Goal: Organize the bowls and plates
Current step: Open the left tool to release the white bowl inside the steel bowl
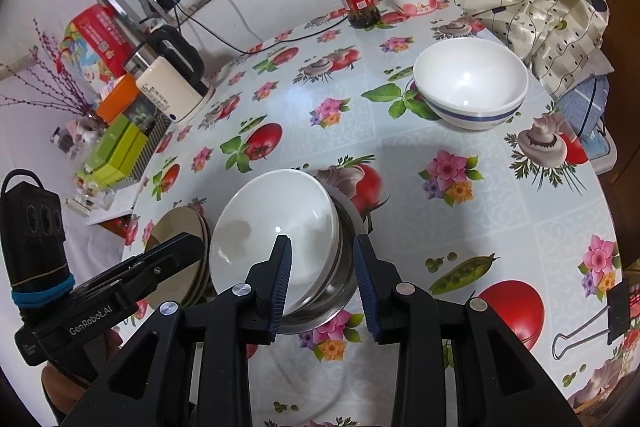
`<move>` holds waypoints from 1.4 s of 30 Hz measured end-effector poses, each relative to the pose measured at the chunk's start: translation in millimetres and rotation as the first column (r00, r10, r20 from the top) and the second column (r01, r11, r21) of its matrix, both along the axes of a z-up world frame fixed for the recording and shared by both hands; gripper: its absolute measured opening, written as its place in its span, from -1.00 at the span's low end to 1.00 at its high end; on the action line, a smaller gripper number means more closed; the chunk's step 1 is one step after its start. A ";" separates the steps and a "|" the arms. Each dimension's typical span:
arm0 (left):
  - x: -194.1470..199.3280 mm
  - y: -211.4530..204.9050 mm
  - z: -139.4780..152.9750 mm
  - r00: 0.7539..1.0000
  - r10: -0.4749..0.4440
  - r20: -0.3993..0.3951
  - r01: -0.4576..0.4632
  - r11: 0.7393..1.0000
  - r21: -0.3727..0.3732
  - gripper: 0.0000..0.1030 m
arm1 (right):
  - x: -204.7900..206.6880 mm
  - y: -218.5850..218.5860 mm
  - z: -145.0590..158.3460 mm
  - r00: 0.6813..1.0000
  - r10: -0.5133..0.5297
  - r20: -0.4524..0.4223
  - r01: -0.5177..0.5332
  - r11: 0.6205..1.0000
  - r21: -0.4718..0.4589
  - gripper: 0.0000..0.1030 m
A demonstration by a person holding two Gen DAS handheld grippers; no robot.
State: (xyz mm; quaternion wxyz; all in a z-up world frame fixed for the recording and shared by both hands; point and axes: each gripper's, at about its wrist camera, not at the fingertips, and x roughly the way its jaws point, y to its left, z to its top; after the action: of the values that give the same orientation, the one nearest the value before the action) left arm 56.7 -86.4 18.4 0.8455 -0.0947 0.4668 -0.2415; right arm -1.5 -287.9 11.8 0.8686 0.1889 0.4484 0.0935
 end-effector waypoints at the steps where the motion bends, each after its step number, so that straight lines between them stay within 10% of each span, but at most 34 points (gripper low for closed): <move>1: -0.7 -0.5 0.8 1.000 0.000 0.008 0.000 1.000 0.002 -0.40 | -0.6 -0.3 0.8 1.000 0.001 0.003 -0.001 1.000 0.000 -0.38; 42: 23.5 -27.7 9.4 0.998 -0.062 0.002 0.062 0.998 -0.012 -0.01 | 2.5 -59.1 -1.6 0.992 -0.125 0.002 0.125 0.992 0.004 -0.18</move>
State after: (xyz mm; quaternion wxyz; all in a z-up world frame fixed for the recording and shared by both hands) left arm 80.1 -114.1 27.7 0.8373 -0.0850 0.4673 -0.2707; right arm 1.0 -347.0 10.2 0.8729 0.2182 0.4345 0.0403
